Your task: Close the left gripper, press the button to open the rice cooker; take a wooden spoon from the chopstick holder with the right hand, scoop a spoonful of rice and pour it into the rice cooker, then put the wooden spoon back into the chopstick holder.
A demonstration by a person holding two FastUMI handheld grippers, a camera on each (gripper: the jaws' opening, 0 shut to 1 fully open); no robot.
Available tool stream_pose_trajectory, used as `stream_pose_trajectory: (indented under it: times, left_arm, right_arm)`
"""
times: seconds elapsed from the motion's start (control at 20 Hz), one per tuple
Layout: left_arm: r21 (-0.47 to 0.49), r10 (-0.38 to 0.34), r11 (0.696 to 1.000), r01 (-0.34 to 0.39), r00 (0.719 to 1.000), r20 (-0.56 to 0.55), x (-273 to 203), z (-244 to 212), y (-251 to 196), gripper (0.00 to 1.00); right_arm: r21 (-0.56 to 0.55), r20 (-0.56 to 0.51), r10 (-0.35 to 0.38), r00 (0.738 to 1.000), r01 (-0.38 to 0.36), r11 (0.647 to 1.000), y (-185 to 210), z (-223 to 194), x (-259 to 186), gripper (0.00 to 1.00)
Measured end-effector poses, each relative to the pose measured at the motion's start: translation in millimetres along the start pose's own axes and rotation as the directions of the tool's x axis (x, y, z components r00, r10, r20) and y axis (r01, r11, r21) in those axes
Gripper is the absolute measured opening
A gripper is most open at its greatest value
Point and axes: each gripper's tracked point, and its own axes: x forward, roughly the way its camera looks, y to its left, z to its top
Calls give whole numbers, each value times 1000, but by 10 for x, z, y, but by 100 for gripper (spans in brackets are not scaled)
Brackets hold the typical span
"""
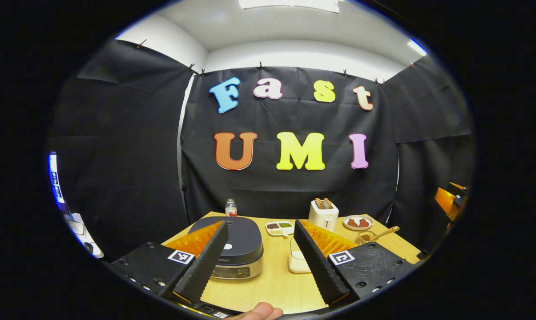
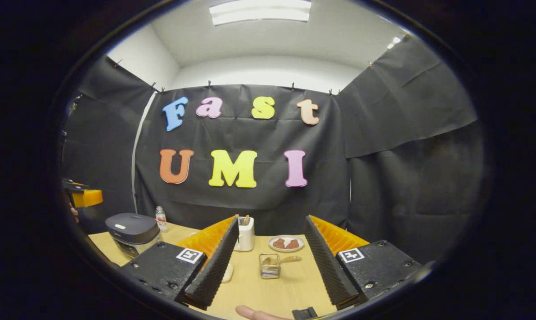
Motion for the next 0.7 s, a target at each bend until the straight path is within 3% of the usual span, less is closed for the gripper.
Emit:
stream_pose_trajectory:
  times: [0.1,0.15,0.2,0.25,0.3,0.7]
  left_arm:
    - [20,4,1000,-4,1000,11,-116,29,-57,94]
    - [26,13,1000,-13,1000,18,-184,27,-66,84]
    - [33,22,999,-23,999,29,-230,25,-80,84]
    - [40,23,999,-24,999,37,-271,17,-118,94]
    - [42,25,999,-26,999,37,-303,-13,-162,94]
    - [61,-46,997,45,999,17,-392,-191,-493,94]
  right_arm:
    - [-2,-1,-13,1000,13,1000,-67,4,2,95]
    - [-3,-3,-19,1000,19,1000,-91,1,-8,91]
    - [-2,-5,-18,1000,18,1000,-93,6,-13,96]
    - [0,-8,-16,1000,16,1000,-84,-3,-15,96]
    - [2,-16,-17,1000,17,1000,-93,-23,-27,92]
    - [12,-34,-14,999,14,1000,-140,-65,-8,95]
